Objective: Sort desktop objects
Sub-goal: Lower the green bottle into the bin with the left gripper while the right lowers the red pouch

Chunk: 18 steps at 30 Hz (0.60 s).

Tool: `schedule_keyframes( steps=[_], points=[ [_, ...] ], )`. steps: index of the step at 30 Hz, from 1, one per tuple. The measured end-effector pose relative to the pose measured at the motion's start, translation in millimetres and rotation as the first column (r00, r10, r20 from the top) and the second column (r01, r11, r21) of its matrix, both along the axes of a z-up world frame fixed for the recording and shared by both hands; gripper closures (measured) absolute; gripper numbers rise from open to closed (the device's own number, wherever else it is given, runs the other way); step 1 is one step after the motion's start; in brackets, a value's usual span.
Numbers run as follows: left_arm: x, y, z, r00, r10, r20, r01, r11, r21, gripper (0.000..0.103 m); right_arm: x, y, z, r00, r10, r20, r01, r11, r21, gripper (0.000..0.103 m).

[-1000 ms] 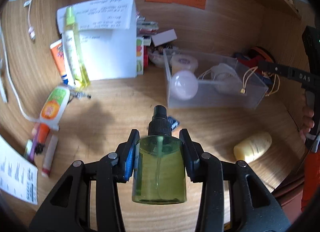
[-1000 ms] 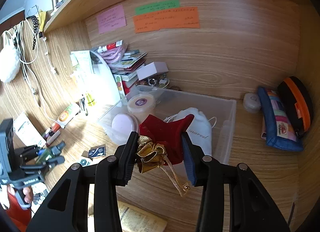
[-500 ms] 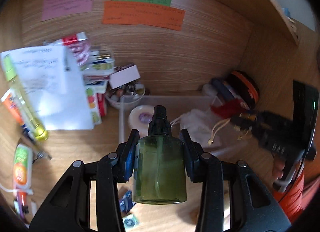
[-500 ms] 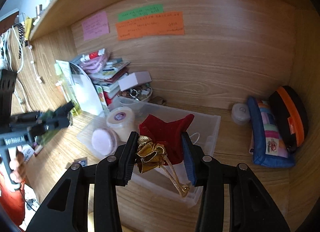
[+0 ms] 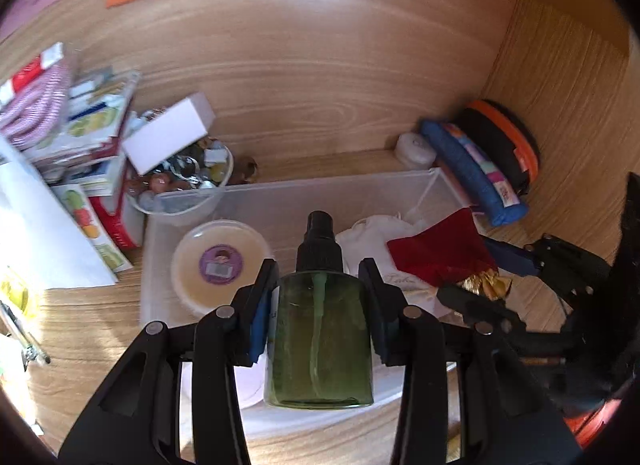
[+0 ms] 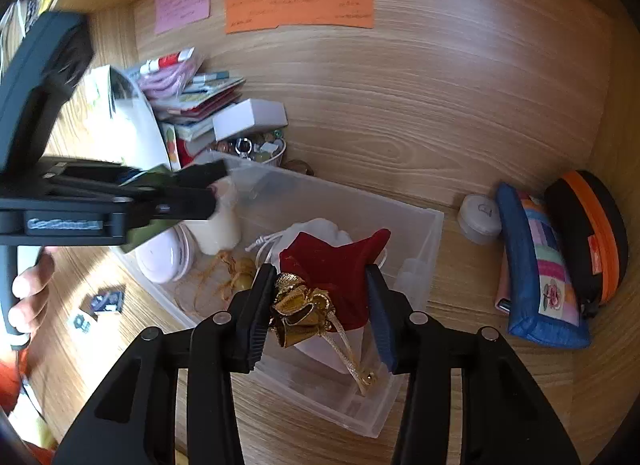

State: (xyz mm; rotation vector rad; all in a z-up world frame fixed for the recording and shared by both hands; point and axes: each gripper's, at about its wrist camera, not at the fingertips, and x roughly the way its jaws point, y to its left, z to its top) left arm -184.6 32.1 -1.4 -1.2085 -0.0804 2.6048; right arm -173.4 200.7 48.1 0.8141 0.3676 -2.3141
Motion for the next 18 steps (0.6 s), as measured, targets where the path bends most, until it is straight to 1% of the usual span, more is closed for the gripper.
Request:
schedule_keyframes(
  steps=[5,7,11,13,15,18],
  points=[
    [-9.9,9.1,-9.9,1.000,-0.015,0.012,0.015,1.000,-0.020,0.062,1.2,-3.9,-7.3,0.999,0.009,-0.038,-0.008,1.000,0.030,0.058],
    [-12.9,10.9,-12.2,1.000,-0.020,0.018,0.021,1.000,-0.022,0.062,2.2,-5.4,-9.8,0.998,0.013,-0.057,-0.010,0.999,0.045,0.053],
    [-15.6,13.5,-16.5,0.999,-0.028,0.031,0.029,0.999,-0.030,0.062,6.2,-11.0,-12.0,0.995,0.015,-0.102,-0.007,0.997,0.083,0.046],
    [-15.8,13.1,-17.5,0.999,-0.032,0.034,0.033,0.999,-0.025,0.062,10.4,-12.8,-10.9,0.990,0.014,-0.139,0.000,0.995,0.099,0.037],
    [-14.7,12.4,-16.6,0.999,-0.036,0.033,0.037,0.999,-0.020,0.062,14.0,-13.7,-9.5,0.986,0.014,-0.168,0.004,0.995,0.105,0.032],
    [-13.8,12.9,-15.8,0.998,-0.041,0.037,0.041,0.999,-0.007,0.060,17.6,-14.7,-8.2,0.981,0.017,-0.191,0.004,0.994,0.110,0.029]
  ],
)
